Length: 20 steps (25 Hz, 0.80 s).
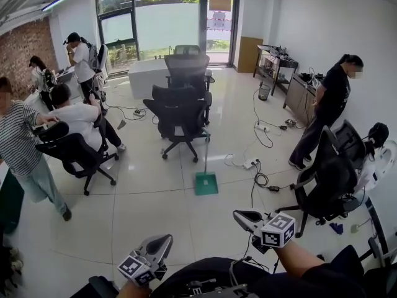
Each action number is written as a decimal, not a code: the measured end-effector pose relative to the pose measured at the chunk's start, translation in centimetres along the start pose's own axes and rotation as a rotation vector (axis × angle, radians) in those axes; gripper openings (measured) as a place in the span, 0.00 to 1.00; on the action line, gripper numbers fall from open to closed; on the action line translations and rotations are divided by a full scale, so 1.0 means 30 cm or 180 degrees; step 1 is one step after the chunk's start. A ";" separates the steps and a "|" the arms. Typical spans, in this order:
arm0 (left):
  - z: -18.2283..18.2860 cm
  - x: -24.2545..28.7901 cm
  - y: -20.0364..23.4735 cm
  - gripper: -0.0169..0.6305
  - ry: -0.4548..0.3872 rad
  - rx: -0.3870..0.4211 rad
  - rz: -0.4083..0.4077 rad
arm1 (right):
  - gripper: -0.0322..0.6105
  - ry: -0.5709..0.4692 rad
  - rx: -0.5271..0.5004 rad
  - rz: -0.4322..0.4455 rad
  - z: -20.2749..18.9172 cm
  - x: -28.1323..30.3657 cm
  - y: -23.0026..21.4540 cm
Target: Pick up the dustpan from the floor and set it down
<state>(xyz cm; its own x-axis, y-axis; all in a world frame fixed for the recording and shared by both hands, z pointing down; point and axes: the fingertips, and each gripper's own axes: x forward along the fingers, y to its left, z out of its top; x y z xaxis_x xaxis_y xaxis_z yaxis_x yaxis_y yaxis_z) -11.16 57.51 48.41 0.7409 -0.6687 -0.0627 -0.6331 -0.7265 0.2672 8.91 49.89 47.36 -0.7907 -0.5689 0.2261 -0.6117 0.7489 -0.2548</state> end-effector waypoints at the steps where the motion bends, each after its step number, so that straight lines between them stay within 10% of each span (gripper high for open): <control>1: 0.006 -0.006 -0.030 0.05 -0.0020 0.0005 -0.0006 | 0.07 -0.0026 0.0007 -0.0016 0.005 -0.032 0.012; 20: -0.158 0.508 -0.737 0.05 -0.0019 0.0019 0.0146 | 0.07 -0.0140 0.0140 -0.0205 -0.117 -0.867 -0.466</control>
<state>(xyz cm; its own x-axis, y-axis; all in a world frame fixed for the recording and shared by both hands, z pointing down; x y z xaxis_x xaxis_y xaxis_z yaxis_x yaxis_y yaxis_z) 15.19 64.12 46.12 0.7096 -0.7024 -0.0563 -0.6678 -0.6958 0.2643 38.10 55.41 48.33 -0.7493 -0.6306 0.2022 -0.6611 0.6952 -0.2823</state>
